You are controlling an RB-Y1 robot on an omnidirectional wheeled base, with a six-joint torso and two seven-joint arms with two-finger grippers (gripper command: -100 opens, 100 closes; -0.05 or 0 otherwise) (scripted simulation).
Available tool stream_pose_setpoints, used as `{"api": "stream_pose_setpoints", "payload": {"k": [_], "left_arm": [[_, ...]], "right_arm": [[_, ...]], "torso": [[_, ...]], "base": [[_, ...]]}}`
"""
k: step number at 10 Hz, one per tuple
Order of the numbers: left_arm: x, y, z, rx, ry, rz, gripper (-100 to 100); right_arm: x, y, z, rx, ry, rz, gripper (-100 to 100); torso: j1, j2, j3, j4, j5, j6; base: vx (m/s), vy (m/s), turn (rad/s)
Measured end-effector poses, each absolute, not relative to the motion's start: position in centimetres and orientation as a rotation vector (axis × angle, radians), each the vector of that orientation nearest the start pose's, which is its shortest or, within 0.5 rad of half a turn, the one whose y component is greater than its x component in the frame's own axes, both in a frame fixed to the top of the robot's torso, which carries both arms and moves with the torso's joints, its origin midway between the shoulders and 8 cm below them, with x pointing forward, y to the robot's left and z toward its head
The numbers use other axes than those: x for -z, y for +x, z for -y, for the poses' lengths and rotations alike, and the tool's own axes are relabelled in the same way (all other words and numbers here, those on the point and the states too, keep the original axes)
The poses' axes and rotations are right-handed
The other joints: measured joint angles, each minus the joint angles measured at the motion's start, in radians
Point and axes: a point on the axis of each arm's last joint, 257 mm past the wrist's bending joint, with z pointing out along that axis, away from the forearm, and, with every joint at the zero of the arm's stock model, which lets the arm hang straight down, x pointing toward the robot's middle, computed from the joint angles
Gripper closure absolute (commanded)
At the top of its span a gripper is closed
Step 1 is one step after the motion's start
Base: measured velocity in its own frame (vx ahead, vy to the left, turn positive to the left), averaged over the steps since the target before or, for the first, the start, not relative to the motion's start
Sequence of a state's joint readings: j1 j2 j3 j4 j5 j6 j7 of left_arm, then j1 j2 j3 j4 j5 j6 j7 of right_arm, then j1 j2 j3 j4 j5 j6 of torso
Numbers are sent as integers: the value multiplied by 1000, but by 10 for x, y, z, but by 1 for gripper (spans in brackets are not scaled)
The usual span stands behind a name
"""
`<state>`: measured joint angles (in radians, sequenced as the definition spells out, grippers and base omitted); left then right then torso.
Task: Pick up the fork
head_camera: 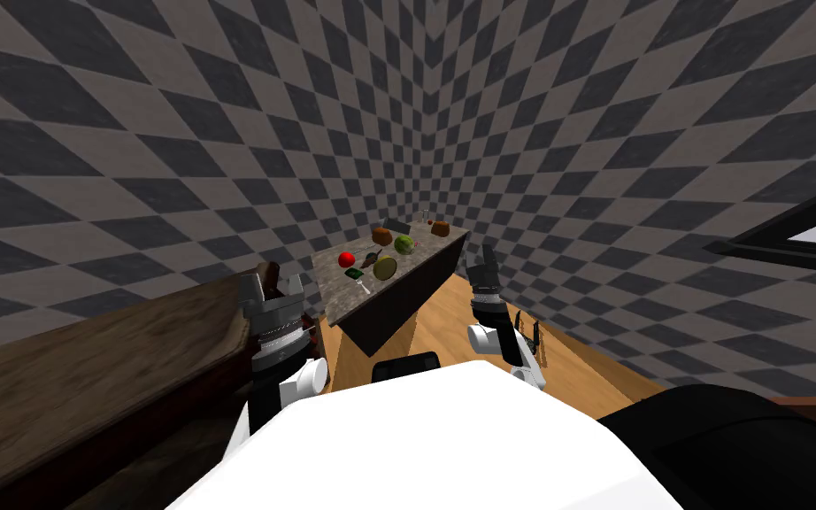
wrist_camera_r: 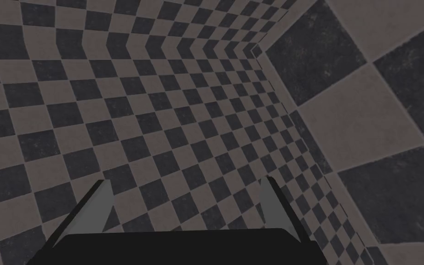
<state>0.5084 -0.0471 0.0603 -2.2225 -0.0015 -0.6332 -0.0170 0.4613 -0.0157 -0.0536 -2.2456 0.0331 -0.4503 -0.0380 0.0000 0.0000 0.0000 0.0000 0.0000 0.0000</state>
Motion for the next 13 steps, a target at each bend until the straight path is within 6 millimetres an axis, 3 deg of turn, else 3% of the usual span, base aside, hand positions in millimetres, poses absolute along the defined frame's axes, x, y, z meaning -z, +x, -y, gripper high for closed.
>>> {"api": "stream_pose_setpoints", "payload": {"k": [5, 13], "left_arm": [[-14, 331, -307, 1207, -601, -641, -100], [7, 341, -355, 1060, -704, -800, -100]], "right_arm": [[-13, 359, 292, -1264, 676, -661, 0], [-13, 359, 292, -1264, 676, -661, 0]], "torso": [[1, 2, 1, 0, 0, 0], [2, 1, 1, 0, 0, 0]], "base": [[-27, 13, -159], [-20, 18, -196]]}}
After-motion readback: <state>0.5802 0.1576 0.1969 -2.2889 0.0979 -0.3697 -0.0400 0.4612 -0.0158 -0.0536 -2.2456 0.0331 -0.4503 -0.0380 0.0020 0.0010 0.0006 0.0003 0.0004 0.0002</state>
